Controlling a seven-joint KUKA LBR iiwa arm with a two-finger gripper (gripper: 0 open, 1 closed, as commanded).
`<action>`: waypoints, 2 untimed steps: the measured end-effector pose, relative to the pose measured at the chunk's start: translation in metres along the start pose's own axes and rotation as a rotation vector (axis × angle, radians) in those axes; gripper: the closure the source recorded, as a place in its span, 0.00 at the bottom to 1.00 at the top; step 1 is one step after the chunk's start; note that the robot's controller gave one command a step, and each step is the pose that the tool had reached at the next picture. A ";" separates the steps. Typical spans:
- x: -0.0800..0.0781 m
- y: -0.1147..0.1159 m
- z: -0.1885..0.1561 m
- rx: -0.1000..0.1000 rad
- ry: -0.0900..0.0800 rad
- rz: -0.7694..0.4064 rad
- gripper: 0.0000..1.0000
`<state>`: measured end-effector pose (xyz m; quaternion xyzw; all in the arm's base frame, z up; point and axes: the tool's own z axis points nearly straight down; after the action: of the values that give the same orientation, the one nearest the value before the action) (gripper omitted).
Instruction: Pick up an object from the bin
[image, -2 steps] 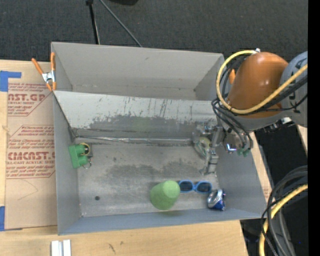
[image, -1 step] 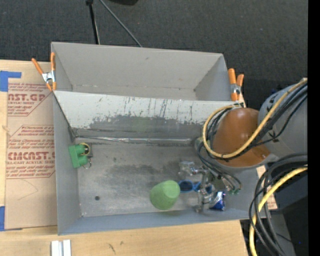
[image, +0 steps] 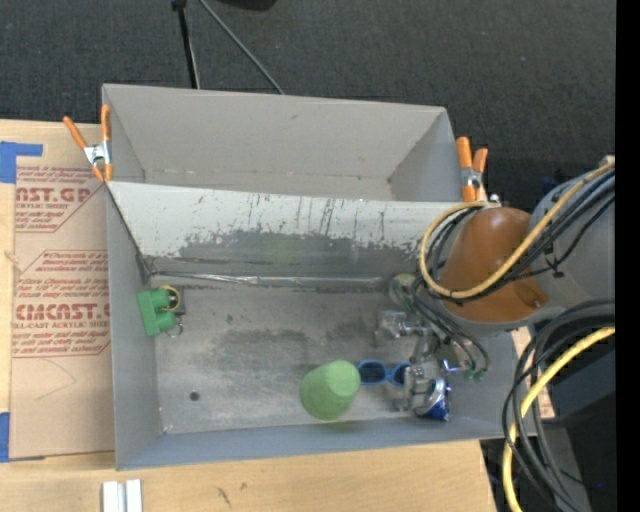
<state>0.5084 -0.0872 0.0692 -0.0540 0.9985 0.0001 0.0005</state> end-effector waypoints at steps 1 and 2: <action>0.000 0.001 0.000 0.000 0.000 -0.001 1.00; -0.031 -0.032 -0.147 0.005 -0.010 -0.038 1.00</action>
Offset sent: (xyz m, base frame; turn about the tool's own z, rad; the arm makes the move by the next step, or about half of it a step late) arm 0.0000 0.0000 0.0000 0.0000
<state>0.5430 -0.1159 0.2157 -0.0728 0.9973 -0.0019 0.0057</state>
